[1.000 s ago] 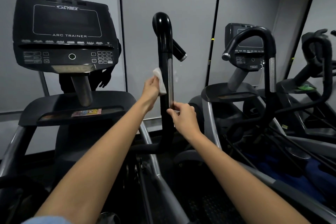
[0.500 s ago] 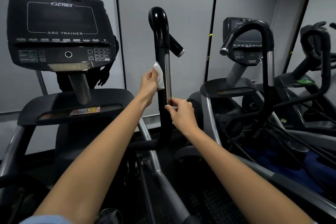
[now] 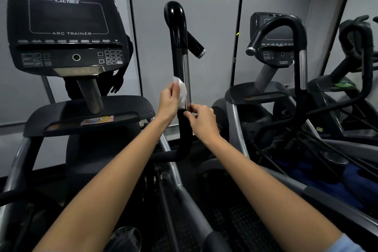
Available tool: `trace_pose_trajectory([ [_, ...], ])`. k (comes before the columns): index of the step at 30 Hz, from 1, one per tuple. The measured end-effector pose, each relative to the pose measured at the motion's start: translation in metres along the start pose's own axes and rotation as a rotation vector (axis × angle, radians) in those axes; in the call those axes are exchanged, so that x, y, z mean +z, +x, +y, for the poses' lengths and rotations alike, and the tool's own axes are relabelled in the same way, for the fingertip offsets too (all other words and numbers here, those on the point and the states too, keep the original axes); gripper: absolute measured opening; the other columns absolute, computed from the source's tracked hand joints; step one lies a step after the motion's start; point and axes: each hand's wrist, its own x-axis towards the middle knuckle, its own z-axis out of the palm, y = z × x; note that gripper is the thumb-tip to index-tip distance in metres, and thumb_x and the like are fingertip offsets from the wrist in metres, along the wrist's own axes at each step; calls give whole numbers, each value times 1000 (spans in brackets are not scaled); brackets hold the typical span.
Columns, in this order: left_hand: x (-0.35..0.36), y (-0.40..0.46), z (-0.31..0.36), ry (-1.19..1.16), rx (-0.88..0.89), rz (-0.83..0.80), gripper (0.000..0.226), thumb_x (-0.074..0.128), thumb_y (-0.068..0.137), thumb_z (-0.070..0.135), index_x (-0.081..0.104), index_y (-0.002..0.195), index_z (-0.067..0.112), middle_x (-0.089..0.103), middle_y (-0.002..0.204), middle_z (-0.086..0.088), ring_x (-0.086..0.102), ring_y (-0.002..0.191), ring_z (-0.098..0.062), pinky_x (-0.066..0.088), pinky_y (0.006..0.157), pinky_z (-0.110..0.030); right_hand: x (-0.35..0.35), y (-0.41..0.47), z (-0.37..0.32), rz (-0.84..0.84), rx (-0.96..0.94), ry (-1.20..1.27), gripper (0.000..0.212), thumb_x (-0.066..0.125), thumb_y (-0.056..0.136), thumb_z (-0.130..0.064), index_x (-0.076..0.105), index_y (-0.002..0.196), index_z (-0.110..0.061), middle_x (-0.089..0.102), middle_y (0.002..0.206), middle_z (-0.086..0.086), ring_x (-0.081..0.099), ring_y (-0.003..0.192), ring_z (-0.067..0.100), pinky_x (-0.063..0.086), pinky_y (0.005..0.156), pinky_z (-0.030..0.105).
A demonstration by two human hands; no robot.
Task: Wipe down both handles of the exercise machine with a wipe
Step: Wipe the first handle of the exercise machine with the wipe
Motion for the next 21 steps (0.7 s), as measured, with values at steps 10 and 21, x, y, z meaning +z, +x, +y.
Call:
trace_pose_trajectory([
  [10,-4,26,15,22,113,83,17,54,94,20,63,102,9,65,87,-5,61,82,-17,52,79,-41,11,-18,6,30,-9,-4,37,52,95,-14,51,131,-9,67,110,11,59,104,23,40,84,20],
  [21,-5,-19,-5,267,185,59,62,55,92,30,31,143,3,59,117,-4,56,100,-12,48,85,-24,49,-58,40,62,-336,-491,81,64,60,16,38,136,4,34,146,23,42,132,29,46,49,5],
])
